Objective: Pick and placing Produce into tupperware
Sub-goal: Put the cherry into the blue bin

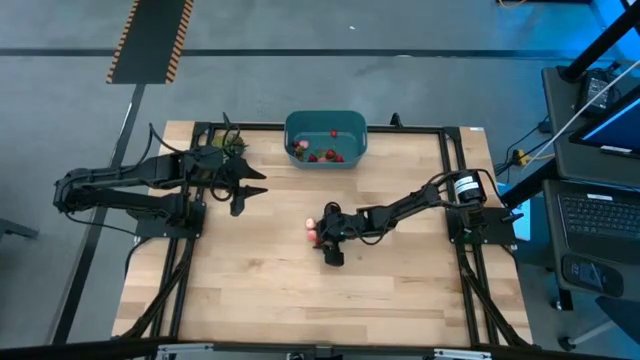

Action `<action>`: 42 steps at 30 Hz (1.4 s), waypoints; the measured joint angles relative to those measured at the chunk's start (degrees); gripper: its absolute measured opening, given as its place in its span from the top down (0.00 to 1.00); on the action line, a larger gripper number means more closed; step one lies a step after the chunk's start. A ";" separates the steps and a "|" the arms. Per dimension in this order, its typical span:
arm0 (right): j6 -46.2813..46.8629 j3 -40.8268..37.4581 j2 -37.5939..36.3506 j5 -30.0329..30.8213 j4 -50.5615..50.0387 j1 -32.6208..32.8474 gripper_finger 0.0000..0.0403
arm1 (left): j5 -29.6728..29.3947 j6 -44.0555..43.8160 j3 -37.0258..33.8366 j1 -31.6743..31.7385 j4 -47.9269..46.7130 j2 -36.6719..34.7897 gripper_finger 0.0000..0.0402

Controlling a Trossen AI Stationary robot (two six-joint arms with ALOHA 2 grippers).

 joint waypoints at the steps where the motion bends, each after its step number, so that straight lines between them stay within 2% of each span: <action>1: 0.02 0.00 -0.02 0.14 -0.11 0.11 0.34 | -0.02 0.00 0.00 0.00 0.00 0.00 0.57; 16: 3.21 -0.05 -0.15 -0.96 -2.46 0.39 0.45 | -0.02 0.00 0.00 0.00 -0.02 0.00 0.57; 21: 3.28 -0.11 -0.15 -0.98 -2.54 0.47 0.53 | -0.02 0.00 0.00 0.00 -0.02 0.00 0.57; 28: 3.43 -0.14 -0.26 -1.24 -2.78 0.47 0.70 | -0.02 0.00 0.00 0.00 -0.02 0.00 0.57; 32: 4.71 -0.15 -0.43 -1.47 -2.74 0.49 0.71 | -0.03 0.00 0.00 0.02 -0.02 0.00 0.57; 37: 3.85 -0.67 -4.33 -1.11 -6.71 0.72 0.71 | -0.04 0.02 0.00 0.00 -0.07 -0.02 0.57; 42: 1.06 -0.43 -13.56 1.86 -9.43 -0.92 0.71 | -0.04 0.02 0.00 0.01 -0.23 -0.02 0.57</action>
